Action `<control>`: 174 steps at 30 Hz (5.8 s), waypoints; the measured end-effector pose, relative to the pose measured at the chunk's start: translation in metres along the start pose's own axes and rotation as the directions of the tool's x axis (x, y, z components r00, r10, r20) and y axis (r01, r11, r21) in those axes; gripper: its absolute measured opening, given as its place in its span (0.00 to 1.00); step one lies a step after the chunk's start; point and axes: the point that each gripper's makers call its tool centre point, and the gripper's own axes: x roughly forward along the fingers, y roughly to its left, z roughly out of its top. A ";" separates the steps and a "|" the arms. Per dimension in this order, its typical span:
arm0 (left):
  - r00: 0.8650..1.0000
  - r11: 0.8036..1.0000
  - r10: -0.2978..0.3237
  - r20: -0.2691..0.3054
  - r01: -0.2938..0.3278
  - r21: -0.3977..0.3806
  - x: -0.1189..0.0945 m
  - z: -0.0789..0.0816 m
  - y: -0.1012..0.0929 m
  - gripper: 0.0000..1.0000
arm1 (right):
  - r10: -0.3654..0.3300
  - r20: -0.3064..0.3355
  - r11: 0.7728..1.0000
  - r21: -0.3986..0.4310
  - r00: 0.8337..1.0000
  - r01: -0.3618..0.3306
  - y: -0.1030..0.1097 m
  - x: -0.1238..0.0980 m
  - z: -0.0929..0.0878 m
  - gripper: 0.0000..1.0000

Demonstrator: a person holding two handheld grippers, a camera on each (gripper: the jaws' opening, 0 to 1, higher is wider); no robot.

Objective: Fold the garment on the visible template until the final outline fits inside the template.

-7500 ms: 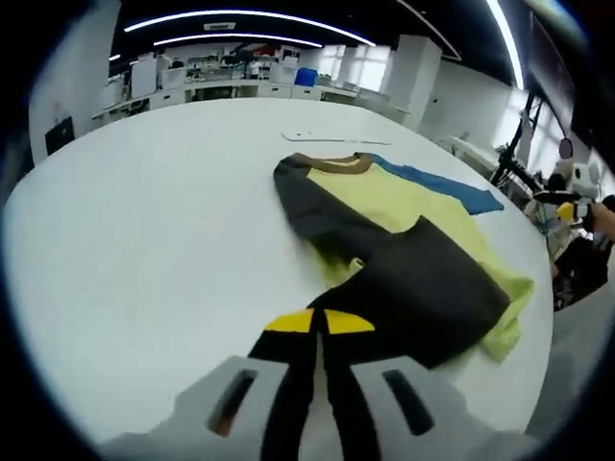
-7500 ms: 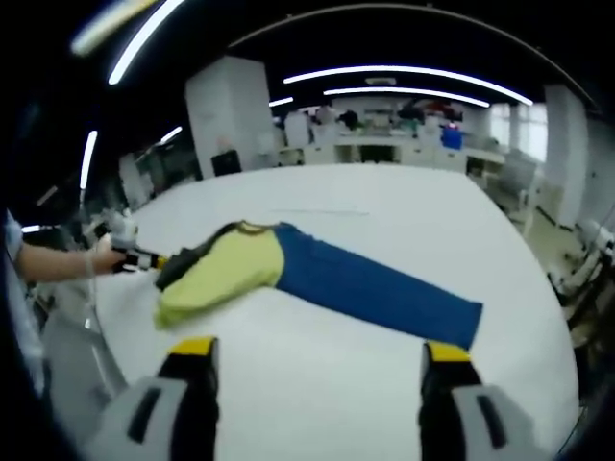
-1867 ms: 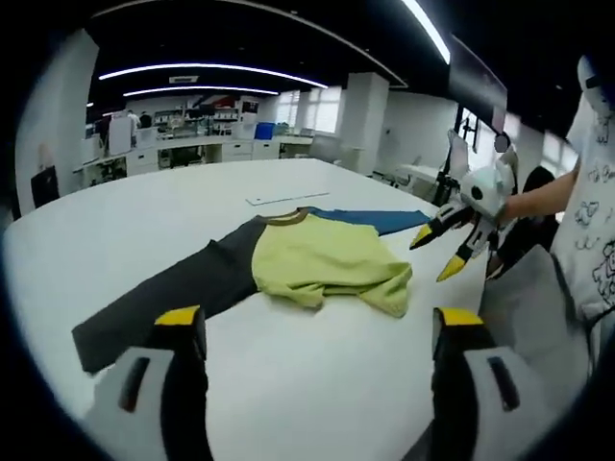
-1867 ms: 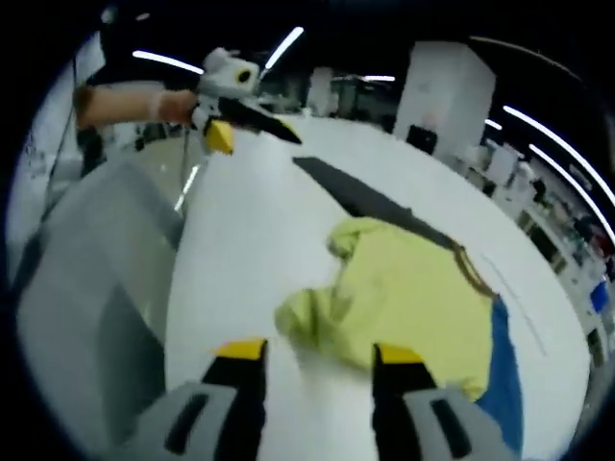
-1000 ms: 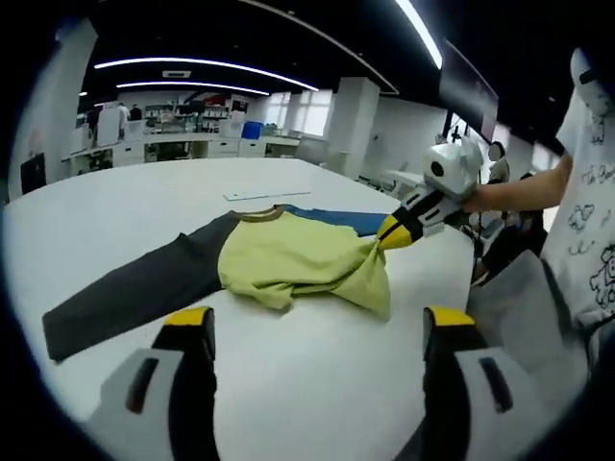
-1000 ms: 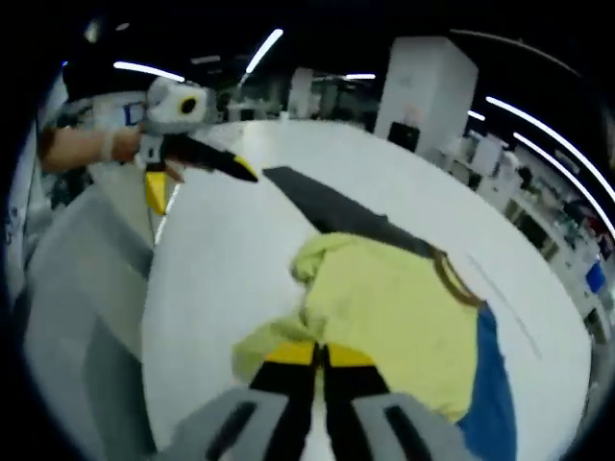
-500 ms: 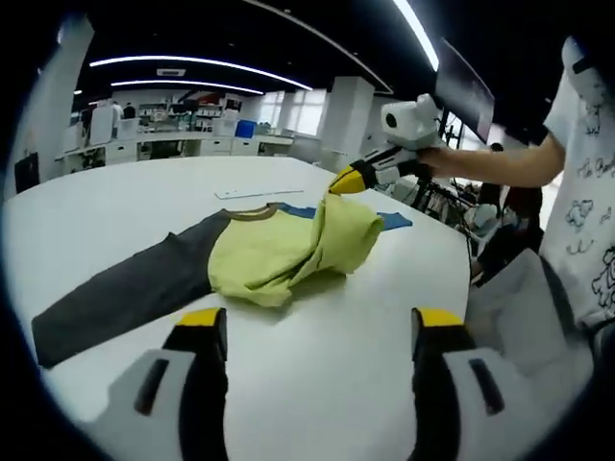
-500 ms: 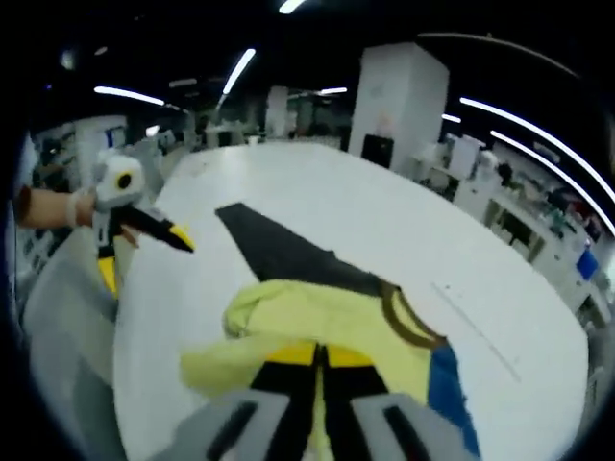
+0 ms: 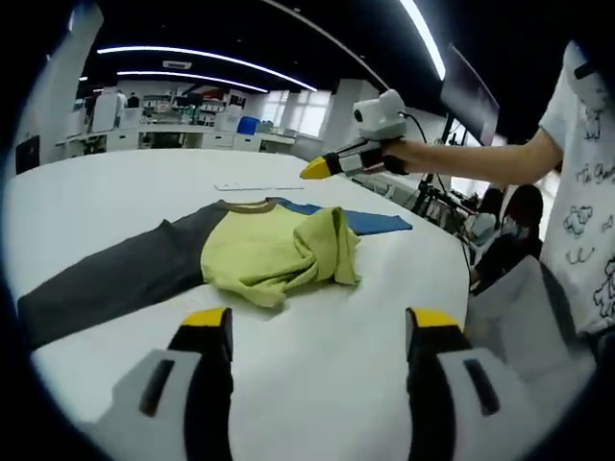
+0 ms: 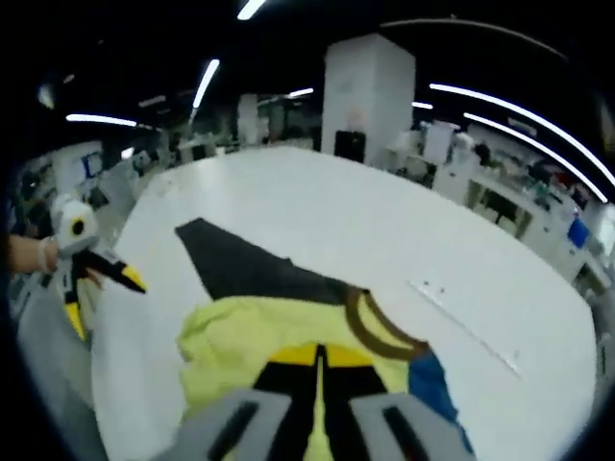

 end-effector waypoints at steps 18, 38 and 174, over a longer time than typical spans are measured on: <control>1.000 1.000 0.000 0.002 0.000 -0.005 -0.003 -0.002 -0.003 0.70 | 0.104 0.028 0.994 -0.049 0.994 -0.102 0.058 -0.039 -0.022 0.28; 1.000 1.000 -0.005 0.014 0.005 -0.016 -0.003 -0.002 -0.010 0.69 | 0.089 -0.020 0.995 0.046 0.996 -0.088 0.107 -0.044 -0.091 0.22; 0.954 0.905 0.277 -0.117 -0.218 0.366 0.161 0.099 0.109 0.00 | -0.295 -0.106 0.955 -0.076 0.950 0.288 0.045 -0.130 -0.152 0.00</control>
